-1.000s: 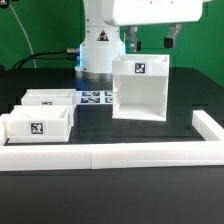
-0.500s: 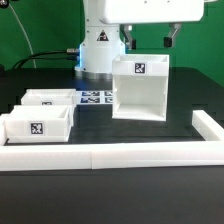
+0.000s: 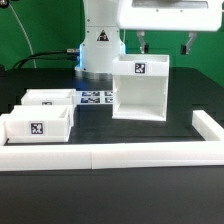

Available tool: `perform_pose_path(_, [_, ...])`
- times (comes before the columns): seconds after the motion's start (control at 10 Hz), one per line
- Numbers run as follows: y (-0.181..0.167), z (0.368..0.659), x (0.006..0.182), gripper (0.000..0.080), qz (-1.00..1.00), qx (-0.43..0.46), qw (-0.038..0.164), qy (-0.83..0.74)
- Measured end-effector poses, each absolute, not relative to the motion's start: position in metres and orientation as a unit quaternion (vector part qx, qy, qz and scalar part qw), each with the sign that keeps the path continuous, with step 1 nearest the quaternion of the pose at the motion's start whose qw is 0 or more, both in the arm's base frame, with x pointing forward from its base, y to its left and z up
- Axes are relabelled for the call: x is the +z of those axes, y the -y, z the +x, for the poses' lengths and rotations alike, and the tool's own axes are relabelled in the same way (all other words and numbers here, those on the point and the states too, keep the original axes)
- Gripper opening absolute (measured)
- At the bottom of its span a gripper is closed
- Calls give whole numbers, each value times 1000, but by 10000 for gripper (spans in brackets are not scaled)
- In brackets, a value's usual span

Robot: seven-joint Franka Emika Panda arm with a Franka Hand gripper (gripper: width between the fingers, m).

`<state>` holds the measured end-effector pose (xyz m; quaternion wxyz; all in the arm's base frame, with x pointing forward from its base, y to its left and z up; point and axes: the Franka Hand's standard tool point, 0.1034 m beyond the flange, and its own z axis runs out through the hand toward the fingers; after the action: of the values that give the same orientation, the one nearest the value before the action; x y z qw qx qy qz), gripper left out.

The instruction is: Assemble drawer

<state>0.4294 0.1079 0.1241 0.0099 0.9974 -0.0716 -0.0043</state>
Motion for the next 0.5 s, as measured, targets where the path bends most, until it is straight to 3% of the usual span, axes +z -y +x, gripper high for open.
perform_pose_path(0.5, [-115,423,116,649,997,4,3,77])
